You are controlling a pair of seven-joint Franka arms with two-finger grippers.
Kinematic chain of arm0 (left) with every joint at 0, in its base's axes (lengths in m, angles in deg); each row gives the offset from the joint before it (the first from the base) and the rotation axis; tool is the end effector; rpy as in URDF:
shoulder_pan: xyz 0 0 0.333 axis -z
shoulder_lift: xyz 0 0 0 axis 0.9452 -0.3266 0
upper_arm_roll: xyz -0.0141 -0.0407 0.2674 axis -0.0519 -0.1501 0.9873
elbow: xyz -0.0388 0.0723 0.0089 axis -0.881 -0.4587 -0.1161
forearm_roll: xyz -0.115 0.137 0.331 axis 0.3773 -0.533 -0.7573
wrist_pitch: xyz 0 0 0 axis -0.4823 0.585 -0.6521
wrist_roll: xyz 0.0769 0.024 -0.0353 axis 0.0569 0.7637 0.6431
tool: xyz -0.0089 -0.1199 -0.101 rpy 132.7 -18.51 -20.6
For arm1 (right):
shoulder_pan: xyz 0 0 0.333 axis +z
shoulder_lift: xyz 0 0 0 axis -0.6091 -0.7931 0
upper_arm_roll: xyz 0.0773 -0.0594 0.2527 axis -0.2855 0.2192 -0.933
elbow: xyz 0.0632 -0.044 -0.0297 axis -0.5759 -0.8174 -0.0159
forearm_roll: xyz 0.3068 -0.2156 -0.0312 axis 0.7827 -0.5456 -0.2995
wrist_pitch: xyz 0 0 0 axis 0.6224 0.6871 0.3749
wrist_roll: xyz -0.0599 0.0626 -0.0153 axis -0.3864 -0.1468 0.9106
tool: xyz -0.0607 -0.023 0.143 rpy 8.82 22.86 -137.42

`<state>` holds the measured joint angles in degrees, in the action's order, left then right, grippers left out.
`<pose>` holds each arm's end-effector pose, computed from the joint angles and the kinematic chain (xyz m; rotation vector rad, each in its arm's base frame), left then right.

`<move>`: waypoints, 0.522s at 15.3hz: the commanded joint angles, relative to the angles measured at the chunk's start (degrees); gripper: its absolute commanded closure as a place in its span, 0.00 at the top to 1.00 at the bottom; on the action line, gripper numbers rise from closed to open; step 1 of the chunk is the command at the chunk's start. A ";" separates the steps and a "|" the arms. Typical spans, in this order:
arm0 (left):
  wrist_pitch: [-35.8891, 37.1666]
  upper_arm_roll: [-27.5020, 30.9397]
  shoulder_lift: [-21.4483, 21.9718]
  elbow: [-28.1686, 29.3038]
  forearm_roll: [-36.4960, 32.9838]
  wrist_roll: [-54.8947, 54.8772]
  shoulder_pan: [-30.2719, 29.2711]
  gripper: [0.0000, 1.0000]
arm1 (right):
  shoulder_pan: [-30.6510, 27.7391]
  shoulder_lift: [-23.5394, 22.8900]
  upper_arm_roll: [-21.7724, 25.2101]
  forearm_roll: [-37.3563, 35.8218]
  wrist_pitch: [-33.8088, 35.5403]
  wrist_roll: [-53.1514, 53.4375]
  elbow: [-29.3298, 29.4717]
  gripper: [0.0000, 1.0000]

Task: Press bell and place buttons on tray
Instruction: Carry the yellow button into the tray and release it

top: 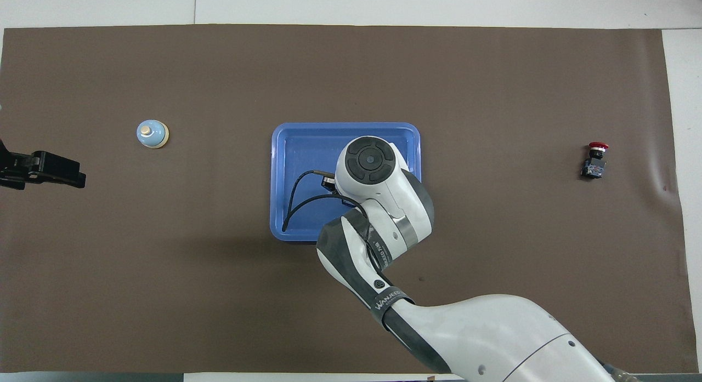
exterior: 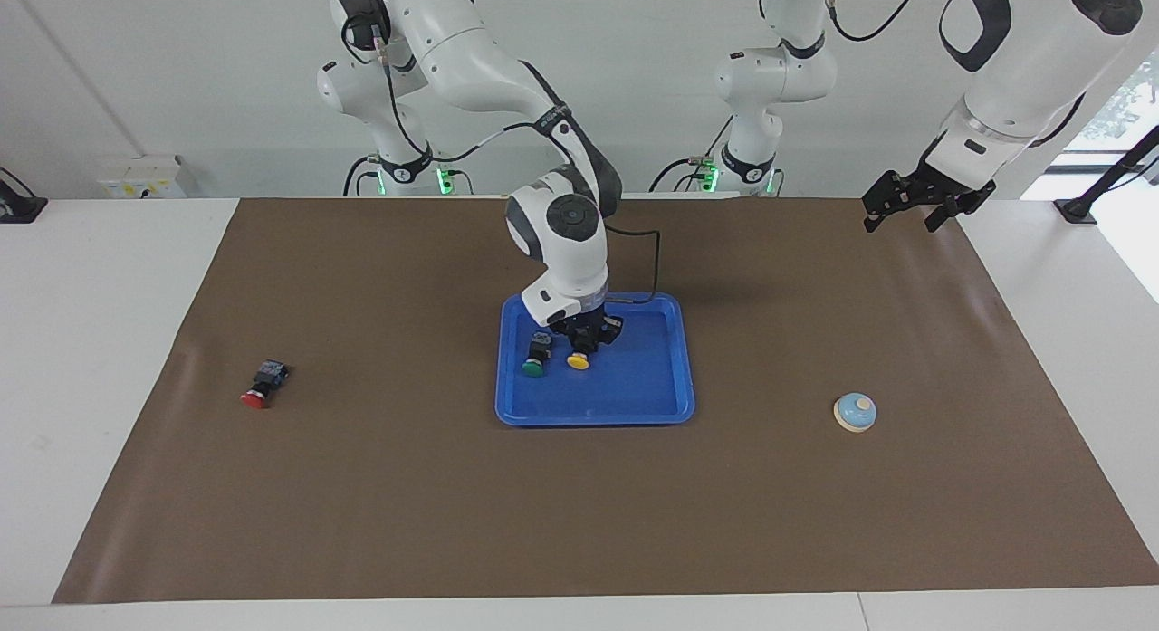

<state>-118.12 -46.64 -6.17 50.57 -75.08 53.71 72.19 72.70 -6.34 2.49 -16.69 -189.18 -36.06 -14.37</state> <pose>0.5134 -0.0126 0.4987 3.1094 -0.0906 -0.1437 0.5093 0.3672 0.2177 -3.0422 0.4608 0.0639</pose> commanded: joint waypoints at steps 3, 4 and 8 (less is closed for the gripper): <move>0.29 0.50 0.81 0.40 0.44 -0.92 0.24 1.00 | 0.25 1.95 -0.14 -0.31 0.96 3.52 -1.15 1.00; 0.29 0.50 0.81 0.40 0.44 -0.92 0.24 1.00 | 0.25 1.95 -0.06 -0.39 2.28 4.93 -0.18 1.00; 0.29 0.50 0.81 0.39 0.44 -0.92 0.24 1.00 | -0.54 1.95 0.12 -0.39 10.01 5.29 5.44 1.00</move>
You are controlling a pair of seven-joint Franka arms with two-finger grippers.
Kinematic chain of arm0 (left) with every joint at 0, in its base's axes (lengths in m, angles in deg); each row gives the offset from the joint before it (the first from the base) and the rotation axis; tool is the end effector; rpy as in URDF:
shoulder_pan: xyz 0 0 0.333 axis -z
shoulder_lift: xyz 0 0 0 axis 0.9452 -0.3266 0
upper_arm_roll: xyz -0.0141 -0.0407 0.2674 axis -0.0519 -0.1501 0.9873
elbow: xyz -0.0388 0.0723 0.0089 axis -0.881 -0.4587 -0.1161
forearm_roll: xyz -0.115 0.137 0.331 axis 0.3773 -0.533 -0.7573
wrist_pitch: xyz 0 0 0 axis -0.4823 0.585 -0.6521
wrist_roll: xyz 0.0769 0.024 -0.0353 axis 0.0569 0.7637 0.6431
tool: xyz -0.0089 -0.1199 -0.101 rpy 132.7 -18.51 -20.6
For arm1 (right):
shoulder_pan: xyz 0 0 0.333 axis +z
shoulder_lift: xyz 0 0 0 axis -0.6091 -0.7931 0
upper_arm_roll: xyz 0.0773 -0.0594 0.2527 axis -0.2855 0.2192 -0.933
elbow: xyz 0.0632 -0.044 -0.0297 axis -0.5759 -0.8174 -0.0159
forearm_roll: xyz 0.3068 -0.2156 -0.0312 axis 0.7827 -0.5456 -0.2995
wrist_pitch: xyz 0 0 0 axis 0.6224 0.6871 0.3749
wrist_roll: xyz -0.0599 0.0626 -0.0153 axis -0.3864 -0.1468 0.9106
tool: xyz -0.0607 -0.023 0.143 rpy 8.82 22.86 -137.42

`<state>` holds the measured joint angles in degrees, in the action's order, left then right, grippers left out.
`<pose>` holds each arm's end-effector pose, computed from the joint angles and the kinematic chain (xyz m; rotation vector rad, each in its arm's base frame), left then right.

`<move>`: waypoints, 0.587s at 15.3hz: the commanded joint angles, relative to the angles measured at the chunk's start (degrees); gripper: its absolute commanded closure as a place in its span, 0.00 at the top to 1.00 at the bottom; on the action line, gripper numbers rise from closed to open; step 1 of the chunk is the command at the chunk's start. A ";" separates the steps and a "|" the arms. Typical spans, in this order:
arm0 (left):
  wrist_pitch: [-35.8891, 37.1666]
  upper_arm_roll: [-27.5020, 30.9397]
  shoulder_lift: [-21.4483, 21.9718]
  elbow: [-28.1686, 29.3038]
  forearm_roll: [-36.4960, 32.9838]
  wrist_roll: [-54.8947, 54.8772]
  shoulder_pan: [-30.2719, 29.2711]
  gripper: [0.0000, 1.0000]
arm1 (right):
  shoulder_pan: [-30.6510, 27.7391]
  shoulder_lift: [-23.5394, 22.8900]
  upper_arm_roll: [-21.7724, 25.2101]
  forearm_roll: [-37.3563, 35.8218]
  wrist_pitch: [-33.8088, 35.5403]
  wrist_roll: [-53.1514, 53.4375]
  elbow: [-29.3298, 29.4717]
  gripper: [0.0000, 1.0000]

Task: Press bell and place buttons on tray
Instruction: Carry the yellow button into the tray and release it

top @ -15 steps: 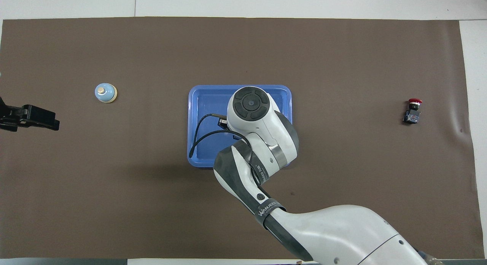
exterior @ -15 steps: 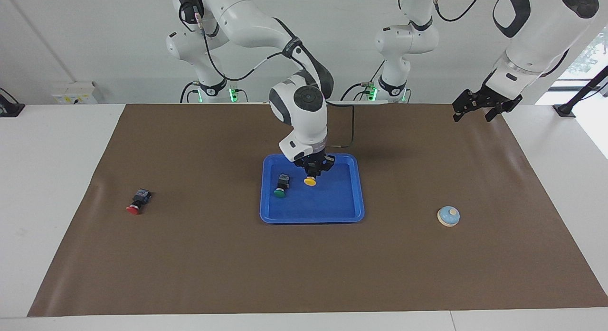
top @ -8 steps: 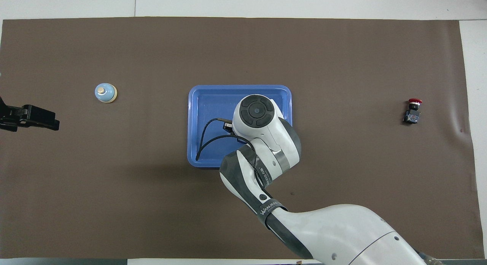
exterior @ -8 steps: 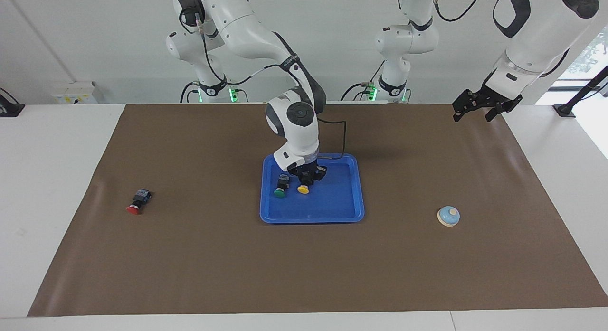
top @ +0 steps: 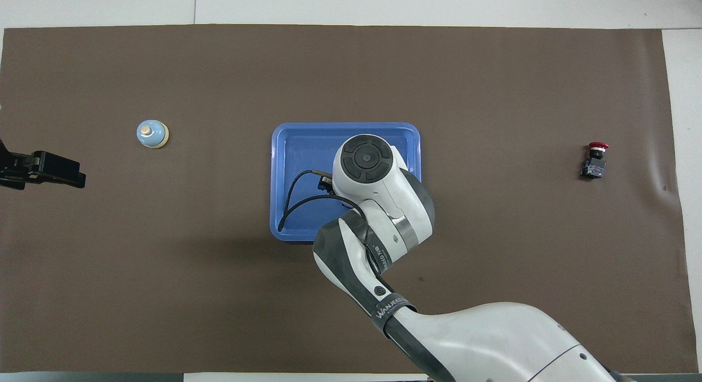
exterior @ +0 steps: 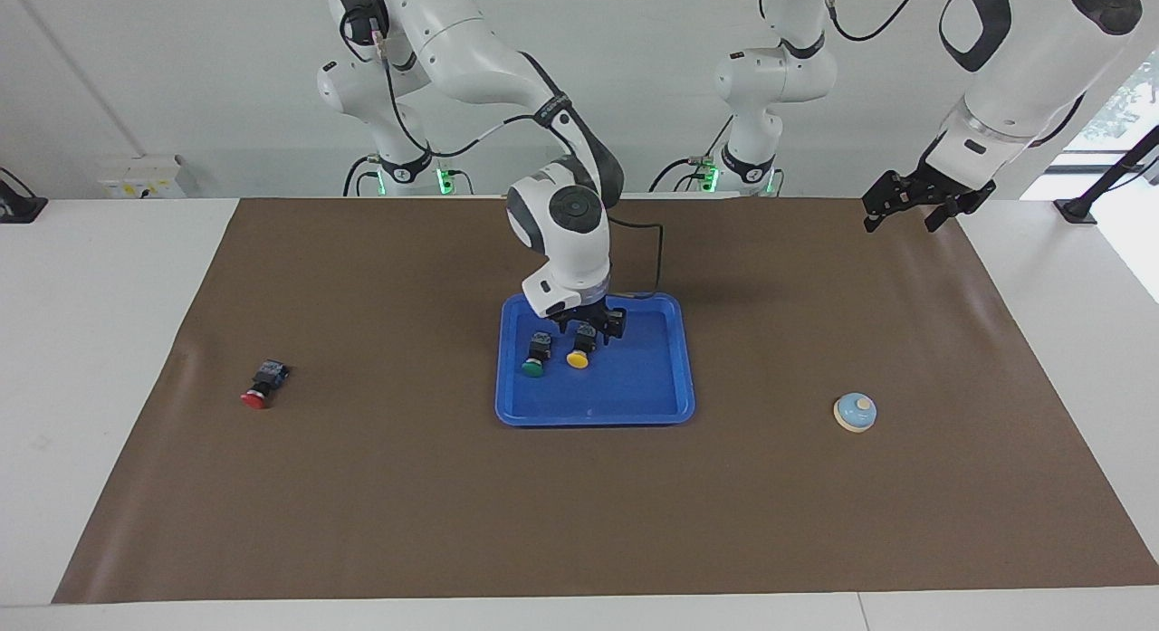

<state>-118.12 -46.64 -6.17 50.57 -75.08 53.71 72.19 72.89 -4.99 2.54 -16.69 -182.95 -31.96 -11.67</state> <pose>0.5134 -0.0126 0.4987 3.1094 -0.0906 -0.1437 0.5072 0.3697 0.2435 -3.0494 0.5592 0.1153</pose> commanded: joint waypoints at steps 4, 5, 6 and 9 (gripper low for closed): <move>0.29 0.50 0.81 0.40 0.44 -0.92 0.24 1.00 | -5.20 5.50 0.60 -0.48 7.57 0.76 4.07 1.00; 0.29 0.50 0.81 0.40 0.44 -0.92 0.24 1.00 | -7.22 6.56 0.60 -0.48 8.70 0.67 4.15 1.00; 0.29 0.50 0.81 0.40 0.44 -0.92 0.24 1.00 | -9.33 7.62 0.52 -0.48 9.67 -0.11 4.07 1.00; 0.29 0.50 0.81 0.31 0.44 -0.92 0.24 1.00 | -15.40 9.55 0.60 -0.48 12.22 -7.04 3.80 1.00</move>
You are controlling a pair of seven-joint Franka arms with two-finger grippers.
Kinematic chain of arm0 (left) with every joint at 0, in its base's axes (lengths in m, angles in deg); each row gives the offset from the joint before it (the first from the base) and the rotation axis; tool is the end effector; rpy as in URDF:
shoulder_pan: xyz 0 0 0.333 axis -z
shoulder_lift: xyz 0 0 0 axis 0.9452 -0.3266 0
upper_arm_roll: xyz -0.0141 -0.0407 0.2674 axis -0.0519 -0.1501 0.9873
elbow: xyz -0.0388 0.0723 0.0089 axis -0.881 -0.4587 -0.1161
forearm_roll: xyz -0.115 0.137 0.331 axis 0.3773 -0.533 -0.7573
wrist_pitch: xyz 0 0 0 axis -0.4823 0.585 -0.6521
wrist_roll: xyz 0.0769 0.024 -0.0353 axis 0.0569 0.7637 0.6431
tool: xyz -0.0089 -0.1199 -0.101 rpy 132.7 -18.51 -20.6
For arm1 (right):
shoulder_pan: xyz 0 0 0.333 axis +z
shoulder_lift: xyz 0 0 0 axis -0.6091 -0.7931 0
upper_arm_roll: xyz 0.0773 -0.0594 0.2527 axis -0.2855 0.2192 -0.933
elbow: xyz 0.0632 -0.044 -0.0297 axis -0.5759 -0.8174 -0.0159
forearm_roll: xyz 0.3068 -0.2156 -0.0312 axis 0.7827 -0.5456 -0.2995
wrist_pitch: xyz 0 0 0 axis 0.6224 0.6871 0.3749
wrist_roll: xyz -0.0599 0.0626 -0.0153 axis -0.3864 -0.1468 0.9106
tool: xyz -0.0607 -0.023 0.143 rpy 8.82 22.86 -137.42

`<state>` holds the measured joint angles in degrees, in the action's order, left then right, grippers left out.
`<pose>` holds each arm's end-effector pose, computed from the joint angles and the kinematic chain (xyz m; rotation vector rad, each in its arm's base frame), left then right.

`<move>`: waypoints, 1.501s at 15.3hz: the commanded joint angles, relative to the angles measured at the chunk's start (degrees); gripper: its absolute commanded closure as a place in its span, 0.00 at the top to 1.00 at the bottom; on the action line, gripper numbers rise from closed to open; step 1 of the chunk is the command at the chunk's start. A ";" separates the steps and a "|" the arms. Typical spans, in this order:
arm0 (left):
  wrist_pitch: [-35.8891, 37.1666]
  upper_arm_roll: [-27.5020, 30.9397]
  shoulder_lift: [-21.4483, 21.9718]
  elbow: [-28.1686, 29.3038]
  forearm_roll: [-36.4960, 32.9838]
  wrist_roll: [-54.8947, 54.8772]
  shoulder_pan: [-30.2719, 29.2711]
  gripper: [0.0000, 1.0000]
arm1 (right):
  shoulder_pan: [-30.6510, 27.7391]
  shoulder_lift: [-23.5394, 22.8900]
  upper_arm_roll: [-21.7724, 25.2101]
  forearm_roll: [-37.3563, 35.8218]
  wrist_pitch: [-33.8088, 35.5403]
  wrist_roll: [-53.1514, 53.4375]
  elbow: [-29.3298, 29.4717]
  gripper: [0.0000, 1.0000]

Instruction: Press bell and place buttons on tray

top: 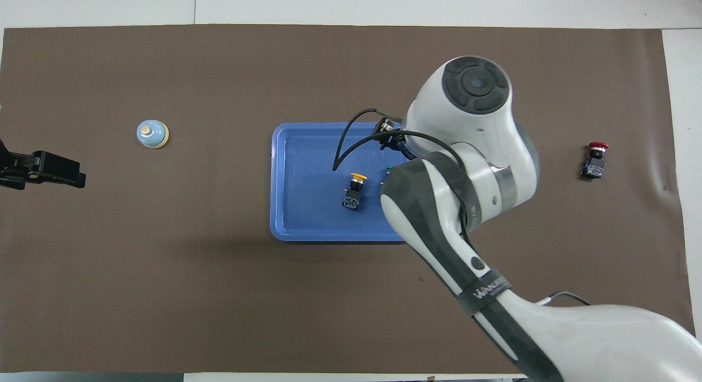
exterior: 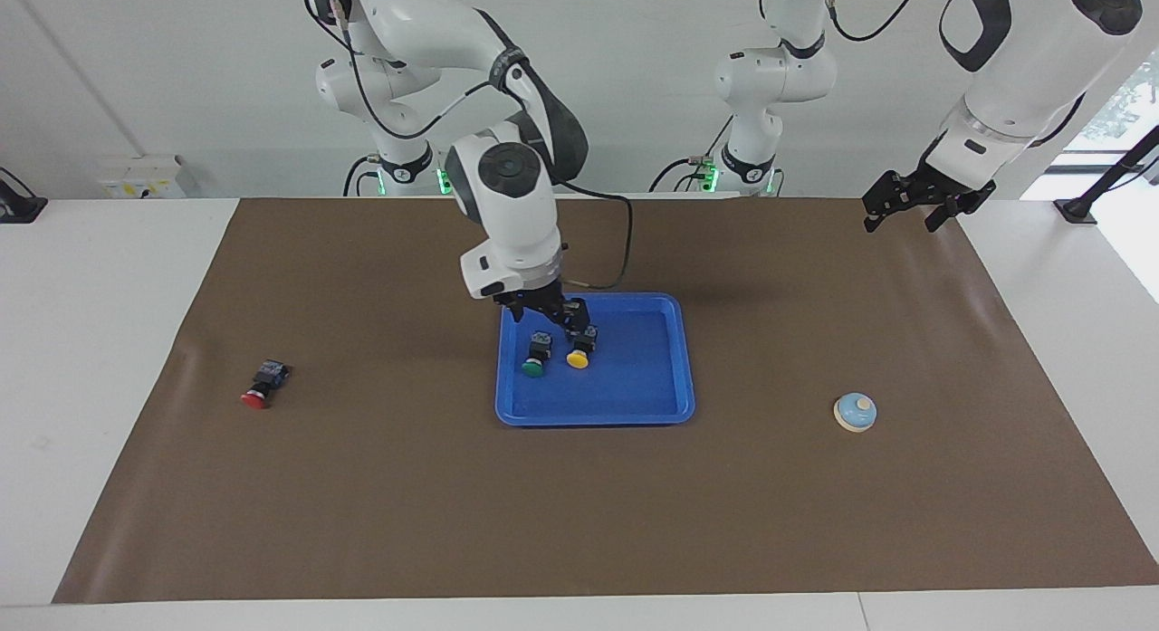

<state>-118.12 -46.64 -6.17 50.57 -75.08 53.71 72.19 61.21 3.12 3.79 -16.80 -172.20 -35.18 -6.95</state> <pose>0.5134 -0.0126 0.4987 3.1094 -0.0906 -0.1437 0.5724 0.2485 0.3531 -2.9694 0.7787 0.0599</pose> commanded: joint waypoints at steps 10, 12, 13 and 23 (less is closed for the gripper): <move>0.29 0.50 0.81 0.40 0.44 -0.92 0.24 1.00 | -22.80 4.18 -0.38 -7.31 1.15 -31.44 -7.14 1.00; 0.29 0.50 0.81 0.40 0.44 -0.92 0.24 1.00 | -25.69 6.11 -0.38 -9.59 -4.73 -31.79 -13.63 1.00; 0.29 0.50 0.81 0.40 0.44 -0.92 0.24 1.00 | -26.75 6.99 -0.38 -10.56 -7.54 -32.06 -16.62 1.00; 0.29 0.50 0.81 0.40 0.44 -0.92 0.24 1.00 | -36.34 2.87 -0.56 -12.24 -27.60 -40.76 -25.18 1.00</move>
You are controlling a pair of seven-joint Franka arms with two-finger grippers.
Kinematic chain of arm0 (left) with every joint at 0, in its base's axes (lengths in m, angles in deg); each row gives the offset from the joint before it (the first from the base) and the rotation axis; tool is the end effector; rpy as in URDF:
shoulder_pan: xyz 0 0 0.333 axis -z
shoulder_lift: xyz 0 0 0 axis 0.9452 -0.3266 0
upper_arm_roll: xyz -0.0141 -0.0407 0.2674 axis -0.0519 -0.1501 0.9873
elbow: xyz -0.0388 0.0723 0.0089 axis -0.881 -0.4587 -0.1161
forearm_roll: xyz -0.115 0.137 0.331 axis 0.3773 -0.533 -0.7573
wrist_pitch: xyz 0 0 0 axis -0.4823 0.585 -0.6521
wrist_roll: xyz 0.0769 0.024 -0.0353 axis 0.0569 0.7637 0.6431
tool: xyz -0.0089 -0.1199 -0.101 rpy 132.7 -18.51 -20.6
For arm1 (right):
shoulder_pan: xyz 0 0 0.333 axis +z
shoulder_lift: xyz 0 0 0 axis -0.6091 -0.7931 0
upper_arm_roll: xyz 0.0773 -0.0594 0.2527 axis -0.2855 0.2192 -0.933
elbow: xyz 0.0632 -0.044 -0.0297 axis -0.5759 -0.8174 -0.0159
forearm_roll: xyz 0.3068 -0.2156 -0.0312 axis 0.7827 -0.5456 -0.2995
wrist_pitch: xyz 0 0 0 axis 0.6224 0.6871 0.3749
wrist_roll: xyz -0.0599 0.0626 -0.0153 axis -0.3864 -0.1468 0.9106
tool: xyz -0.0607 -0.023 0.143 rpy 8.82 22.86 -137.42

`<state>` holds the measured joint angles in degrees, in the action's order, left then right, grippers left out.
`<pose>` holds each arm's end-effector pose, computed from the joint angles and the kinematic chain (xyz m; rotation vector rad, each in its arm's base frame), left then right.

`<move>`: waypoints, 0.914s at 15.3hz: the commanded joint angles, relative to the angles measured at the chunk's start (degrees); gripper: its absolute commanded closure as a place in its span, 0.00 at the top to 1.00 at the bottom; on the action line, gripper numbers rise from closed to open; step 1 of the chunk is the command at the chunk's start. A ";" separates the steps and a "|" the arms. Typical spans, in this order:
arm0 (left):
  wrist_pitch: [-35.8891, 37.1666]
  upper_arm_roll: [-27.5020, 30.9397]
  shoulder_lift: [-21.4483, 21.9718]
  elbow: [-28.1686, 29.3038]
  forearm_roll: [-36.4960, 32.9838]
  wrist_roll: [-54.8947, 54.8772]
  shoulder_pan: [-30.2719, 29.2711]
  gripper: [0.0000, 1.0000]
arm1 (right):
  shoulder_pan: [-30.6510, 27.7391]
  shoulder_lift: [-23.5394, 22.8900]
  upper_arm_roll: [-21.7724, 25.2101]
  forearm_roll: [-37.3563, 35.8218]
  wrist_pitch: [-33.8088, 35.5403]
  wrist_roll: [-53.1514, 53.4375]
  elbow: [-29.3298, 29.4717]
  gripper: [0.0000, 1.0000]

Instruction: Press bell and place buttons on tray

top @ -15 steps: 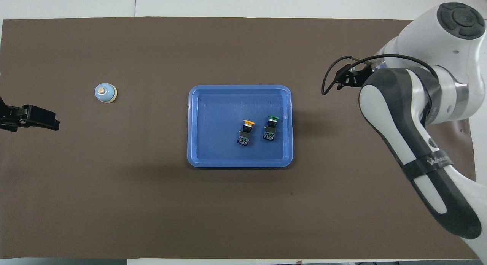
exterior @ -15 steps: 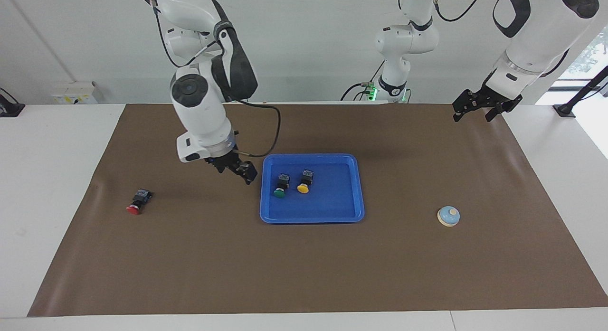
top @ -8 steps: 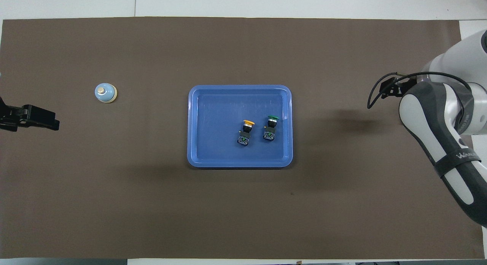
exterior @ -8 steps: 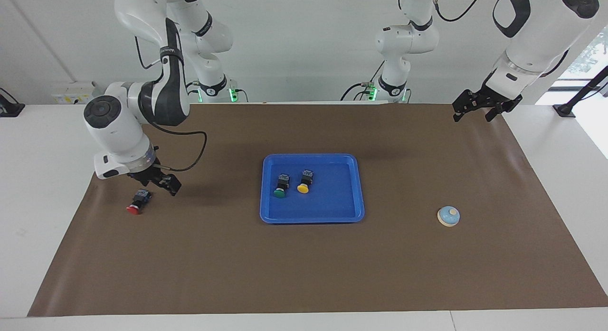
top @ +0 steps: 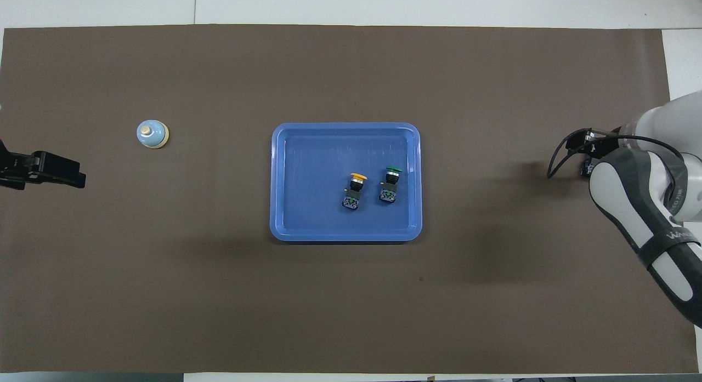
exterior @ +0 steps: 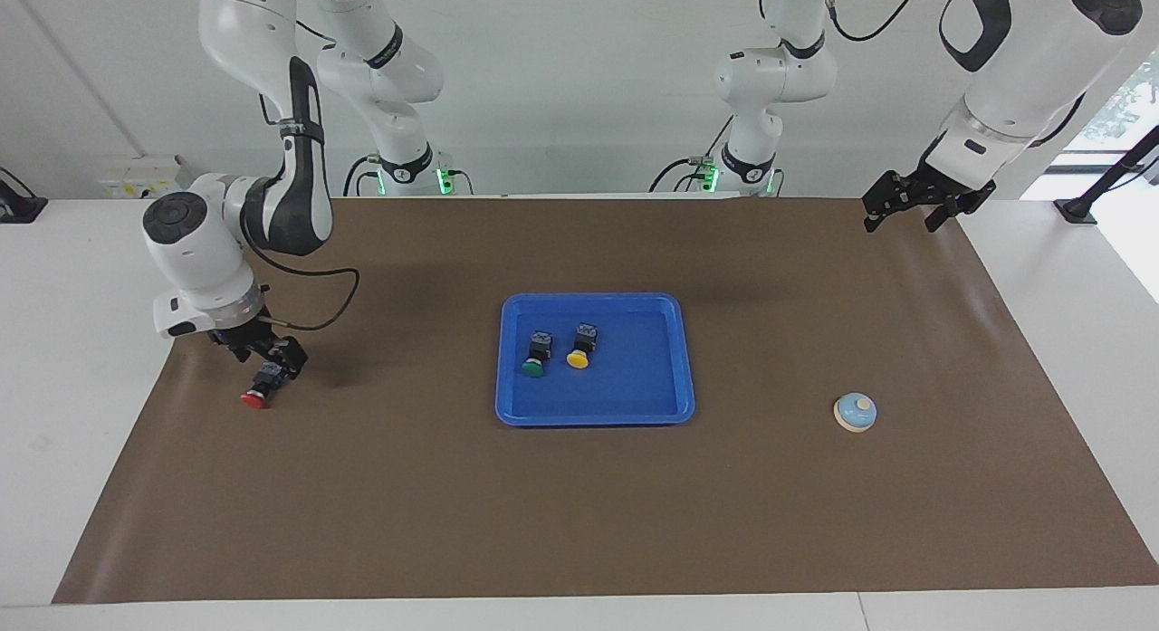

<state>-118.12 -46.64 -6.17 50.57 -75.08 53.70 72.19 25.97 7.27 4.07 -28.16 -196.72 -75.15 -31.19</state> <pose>0.5134 -0.0126 0.4987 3.1094 -0.0908 -0.1437 0.5604 -0.1353 0.2471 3.0138 -0.4992 0.1304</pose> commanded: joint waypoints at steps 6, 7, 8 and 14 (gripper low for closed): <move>0.29 0.50 0.81 0.31 0.44 -0.92 0.24 1.00 | -1.19 -3.49 -0.93 -0.18 -5.64 -0.79 -0.93 1.00; 0.29 0.50 0.81 0.39 0.44 -0.92 0.24 1.00 | -1.19 -3.58 -0.93 0.00 -5.73 -0.79 -1.02 1.00; 0.29 0.50 0.81 0.40 0.44 -0.92 0.24 1.00 | -1.27 -3.67 -0.93 0.09 -5.64 -0.79 -1.02 0.95; 0.29 0.50 0.81 0.40 0.44 -0.92 0.24 1.00 | -1.27 -3.49 -1.02 0.26 -4.85 -2.28 -1.28 0.00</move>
<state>-118.12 -46.64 -6.17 50.57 -75.08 53.70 72.19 25.57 3.42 3.80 -28.14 -201.38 -75.59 -31.90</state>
